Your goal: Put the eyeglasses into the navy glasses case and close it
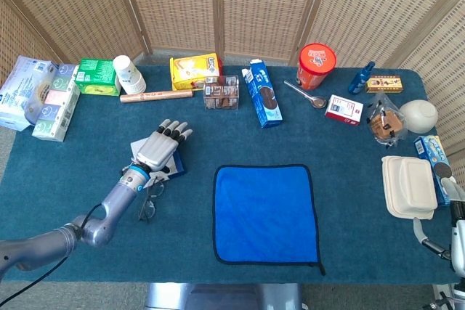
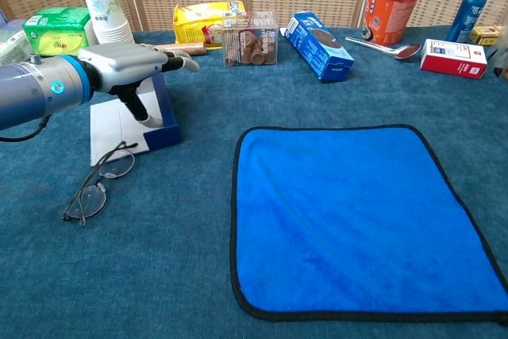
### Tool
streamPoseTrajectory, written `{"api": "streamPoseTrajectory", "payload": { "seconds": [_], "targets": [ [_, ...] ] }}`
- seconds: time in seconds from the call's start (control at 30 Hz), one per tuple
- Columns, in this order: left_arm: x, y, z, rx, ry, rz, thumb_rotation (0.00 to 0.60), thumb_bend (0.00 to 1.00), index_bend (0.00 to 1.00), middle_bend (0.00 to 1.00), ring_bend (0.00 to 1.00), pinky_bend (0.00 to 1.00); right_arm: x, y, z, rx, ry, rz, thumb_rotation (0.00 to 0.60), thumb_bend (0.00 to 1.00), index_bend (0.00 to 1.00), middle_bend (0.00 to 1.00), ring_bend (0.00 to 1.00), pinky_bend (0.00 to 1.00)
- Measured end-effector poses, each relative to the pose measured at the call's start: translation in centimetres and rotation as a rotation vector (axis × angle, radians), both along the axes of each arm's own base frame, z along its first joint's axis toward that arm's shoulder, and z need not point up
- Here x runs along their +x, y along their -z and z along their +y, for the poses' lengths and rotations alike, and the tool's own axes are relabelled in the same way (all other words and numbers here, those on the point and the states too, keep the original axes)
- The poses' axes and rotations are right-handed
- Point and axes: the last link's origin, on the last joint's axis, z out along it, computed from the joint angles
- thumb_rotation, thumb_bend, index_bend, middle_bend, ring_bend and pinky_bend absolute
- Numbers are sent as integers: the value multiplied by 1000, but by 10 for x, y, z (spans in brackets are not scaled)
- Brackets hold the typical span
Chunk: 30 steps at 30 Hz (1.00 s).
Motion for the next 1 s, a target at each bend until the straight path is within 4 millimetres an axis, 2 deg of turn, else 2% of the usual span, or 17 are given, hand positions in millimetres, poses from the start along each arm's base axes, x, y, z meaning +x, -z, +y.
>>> {"api": "streamPoseTrajectory", "payload": {
  "seconds": [0.23, 0.4, 0.63, 0.7, 0.83, 1.0],
  "targets": [
    [21, 6, 2, -11, -19, -106, 527, 224, 0, 0, 0, 12, 0, -2, 3, -11, -2, -1, 340, 374, 72, 127, 4, 93],
    [17, -1, 5, -45, -59, -103, 523, 224, 0, 0, 0, 9, 2, -2, 4, -11, -6, 0, 338, 375, 73, 126, 4, 93],
    [3, -32, 16, -86, -139, -75, 501, 226, 0, 36, 0, 7, 1, 2, 3, -6, 1, -6, 338, 374, 73, 126, 4, 92],
    [3, -35, 17, -97, -151, -87, 491, 227, 0, 40, 0, 5, 1, 2, 3, -5, 1, -6, 339, 373, 73, 126, 4, 93],
    [6, -40, 19, -148, -178, -112, 427, 227, 0, 85, 0, 3, 1, 1, 4, -6, 3, -2, 340, 374, 73, 127, 4, 93],
    [14, -44, 25, -206, -191, -117, 419, 227, 0, 132, 0, 5, 1, 0, 7, -17, 7, -1, 340, 373, 73, 127, 4, 92]
  ]
}}
